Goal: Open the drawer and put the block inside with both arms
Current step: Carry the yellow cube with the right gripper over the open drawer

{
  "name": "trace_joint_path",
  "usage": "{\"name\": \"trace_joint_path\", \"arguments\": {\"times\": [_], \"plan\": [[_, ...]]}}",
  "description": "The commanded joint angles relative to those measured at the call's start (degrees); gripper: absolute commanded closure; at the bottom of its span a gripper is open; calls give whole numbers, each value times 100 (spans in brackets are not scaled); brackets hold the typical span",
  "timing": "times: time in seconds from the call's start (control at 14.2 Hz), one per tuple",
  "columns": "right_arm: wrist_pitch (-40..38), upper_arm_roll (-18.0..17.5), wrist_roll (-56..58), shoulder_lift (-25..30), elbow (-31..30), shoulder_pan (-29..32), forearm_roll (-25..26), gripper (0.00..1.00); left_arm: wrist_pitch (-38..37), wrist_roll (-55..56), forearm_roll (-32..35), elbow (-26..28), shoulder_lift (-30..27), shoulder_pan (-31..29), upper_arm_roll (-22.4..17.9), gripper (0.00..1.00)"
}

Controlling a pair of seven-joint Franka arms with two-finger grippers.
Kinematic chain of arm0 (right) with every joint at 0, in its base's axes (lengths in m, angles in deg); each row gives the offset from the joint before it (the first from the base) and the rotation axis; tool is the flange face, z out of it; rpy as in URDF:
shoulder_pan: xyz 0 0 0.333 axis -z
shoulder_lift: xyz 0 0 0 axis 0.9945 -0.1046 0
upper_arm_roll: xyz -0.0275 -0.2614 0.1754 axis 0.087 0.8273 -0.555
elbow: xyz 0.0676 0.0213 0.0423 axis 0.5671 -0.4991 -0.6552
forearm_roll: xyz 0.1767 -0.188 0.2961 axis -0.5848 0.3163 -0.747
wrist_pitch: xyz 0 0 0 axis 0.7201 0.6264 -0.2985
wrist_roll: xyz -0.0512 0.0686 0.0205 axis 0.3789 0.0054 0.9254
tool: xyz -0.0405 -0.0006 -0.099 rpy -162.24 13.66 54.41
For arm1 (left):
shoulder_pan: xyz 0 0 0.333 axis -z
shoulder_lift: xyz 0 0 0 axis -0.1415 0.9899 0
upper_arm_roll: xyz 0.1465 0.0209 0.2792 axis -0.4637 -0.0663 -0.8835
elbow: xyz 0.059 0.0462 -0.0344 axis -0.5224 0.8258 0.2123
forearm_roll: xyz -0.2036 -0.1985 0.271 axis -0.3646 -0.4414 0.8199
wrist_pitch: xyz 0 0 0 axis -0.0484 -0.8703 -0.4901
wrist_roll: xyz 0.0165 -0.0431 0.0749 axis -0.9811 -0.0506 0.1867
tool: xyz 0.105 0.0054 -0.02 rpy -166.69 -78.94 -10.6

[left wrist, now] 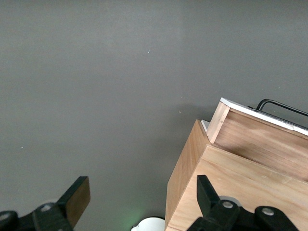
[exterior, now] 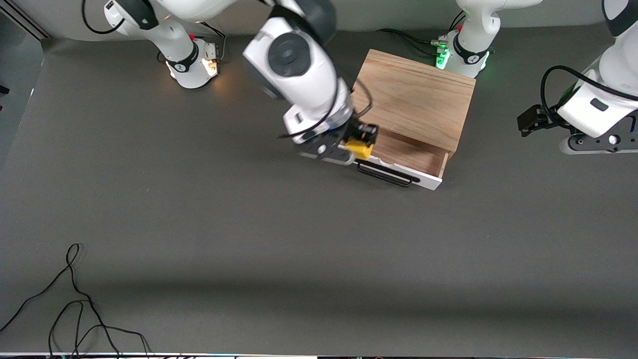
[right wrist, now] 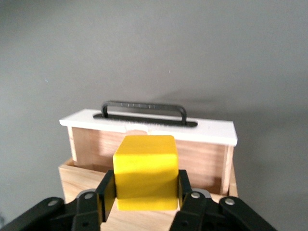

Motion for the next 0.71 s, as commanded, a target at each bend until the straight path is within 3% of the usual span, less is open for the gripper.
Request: {"name": "trace_joint_path", "arguments": {"times": [0.0,0.64], "plan": [[137,70,-516,-338,151,-344,254,82,133,-203,-100,222,-175,-76,-32,1],[330,70,-1036,-822,107,-776,667,80,133,-212,-100,222,-166,-85,-50,1]]}}
